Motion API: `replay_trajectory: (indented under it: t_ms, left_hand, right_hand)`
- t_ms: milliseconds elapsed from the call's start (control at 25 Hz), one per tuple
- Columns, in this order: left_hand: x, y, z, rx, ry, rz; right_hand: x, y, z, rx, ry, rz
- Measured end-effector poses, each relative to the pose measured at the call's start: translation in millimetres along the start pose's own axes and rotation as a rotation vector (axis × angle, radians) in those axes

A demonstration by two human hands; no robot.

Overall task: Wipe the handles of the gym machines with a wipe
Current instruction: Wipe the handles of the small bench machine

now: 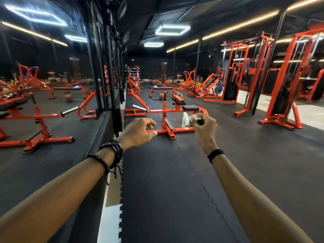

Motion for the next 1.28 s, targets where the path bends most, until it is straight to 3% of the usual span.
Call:
replay_trajectory:
  t_ms: [200, 400, 600, 840, 1040, 1280]
  left_hand:
    - [-15, 115, -82, 0.000, -0.046, 0.060]
    - [26, 212, -188, -0.015, -0.089, 0.016]
    - [49, 333, -291, 0.013, -0.141, 0.038]
    - [59, 482, -373, 0.064, -0.263, 0.022]
    - [130, 569, -435, 0.123, -0.284, -0.098]
    - [177, 713, -513, 0.197, -0.187, -0.107]
  right_hand:
    - [115, 104, 27, -0.038, -0.024, -0.073]
    - [224, 173, 104, -0.022, -0.021, -0.191]
    - [314, 256, 158, 0.014, -0.013, -0.131]
    - [421, 364, 215, -0.075, -0.140, -0.059]
    - [490, 421, 302, 0.010, -0.168, -0.047]
    - [560, 525, 391, -0.012, -0.149, 0.064]
Point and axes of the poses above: each hand's wrist, its own y-axis towards the middle knuckle, its own x-axis out of the palm, z = x × y, the point moved 2 cm from there along y, towards the middle knuckle, and after that the axes turned 6 degrees about y, right-handed, at the moved point
